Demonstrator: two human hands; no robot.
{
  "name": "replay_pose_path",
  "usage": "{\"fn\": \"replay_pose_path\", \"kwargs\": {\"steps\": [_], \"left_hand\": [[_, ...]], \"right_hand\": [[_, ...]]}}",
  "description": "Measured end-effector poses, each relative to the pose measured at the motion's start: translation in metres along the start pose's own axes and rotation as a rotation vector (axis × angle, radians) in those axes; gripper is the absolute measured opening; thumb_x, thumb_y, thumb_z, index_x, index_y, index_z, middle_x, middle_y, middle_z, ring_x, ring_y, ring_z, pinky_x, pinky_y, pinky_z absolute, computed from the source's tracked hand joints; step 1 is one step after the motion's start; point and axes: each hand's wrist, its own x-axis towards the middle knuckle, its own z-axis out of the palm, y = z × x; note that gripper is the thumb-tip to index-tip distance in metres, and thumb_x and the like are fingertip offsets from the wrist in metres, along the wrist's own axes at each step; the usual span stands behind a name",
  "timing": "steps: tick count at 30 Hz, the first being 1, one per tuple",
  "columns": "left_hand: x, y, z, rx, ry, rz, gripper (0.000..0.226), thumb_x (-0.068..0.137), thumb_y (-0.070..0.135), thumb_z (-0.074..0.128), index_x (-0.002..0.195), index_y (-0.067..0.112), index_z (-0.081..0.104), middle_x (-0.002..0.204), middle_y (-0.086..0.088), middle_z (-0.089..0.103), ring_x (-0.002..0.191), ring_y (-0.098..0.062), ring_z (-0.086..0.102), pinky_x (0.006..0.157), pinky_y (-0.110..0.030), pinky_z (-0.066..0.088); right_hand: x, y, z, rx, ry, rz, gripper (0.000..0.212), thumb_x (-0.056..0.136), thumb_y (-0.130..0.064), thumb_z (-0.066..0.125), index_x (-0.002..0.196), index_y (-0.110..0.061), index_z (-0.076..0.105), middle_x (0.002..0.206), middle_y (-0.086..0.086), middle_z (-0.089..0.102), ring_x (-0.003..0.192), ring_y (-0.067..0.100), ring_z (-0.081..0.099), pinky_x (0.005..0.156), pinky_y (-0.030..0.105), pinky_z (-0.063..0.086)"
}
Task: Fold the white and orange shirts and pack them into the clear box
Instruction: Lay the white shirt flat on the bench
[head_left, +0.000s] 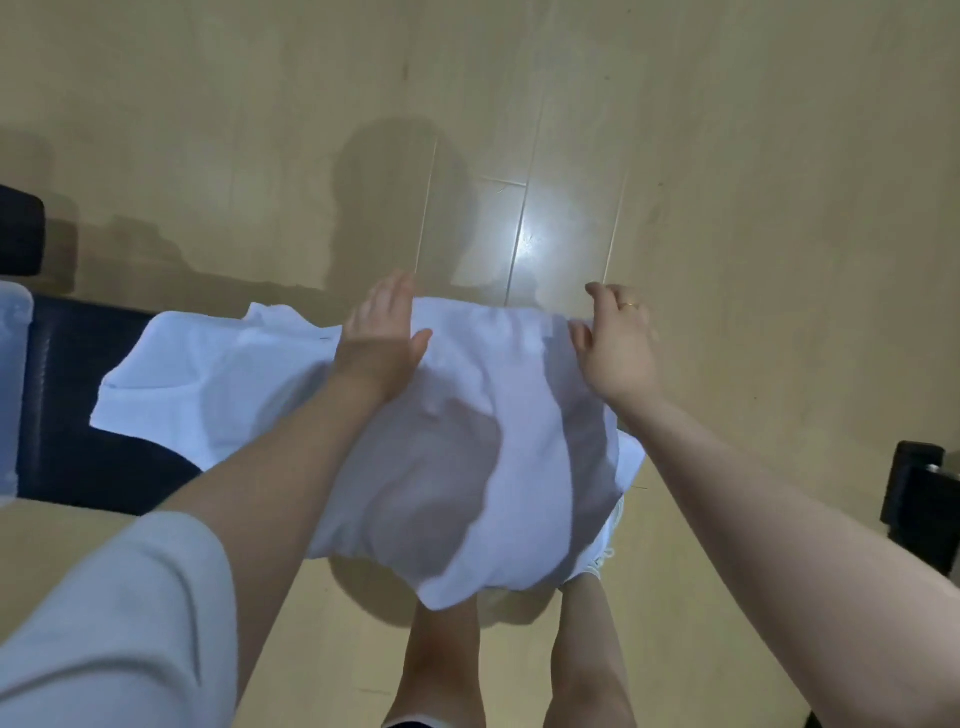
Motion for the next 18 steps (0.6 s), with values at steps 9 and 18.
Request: {"fn": "replay_pose_path", "kwargs": {"steps": [9,18], "left_hand": [[-0.048,-0.063,0.03,0.041,-0.014,-0.209,0.065,0.096,0.039,0.037,0.149,0.015,0.008,0.158,-0.008,-0.005,0.145,-0.024,-0.006,0.116,-0.043,-0.001],[-0.084,-0.144,0.001,-0.273,0.168,-0.671,0.057,0.099,0.032,0.034,0.147,0.01,0.013,0.156,-0.015,0.001,0.142,-0.031,0.011,0.115,-0.04,0.018]], "right_hand": [[-0.071,-0.035,0.086,-0.324,-0.282,-0.423,0.069,0.089,-0.052,0.008,0.15,-0.018,0.007,0.159,0.005,-0.001,0.146,0.025,0.002,0.115,0.045,-0.006],[-0.078,-0.138,0.087,-0.275,-0.381,-0.636,0.084,0.076,-0.051,-0.007,0.147,-0.016,0.021,0.158,0.007,0.006,0.146,0.026,0.007,0.116,0.041,0.009]]}}
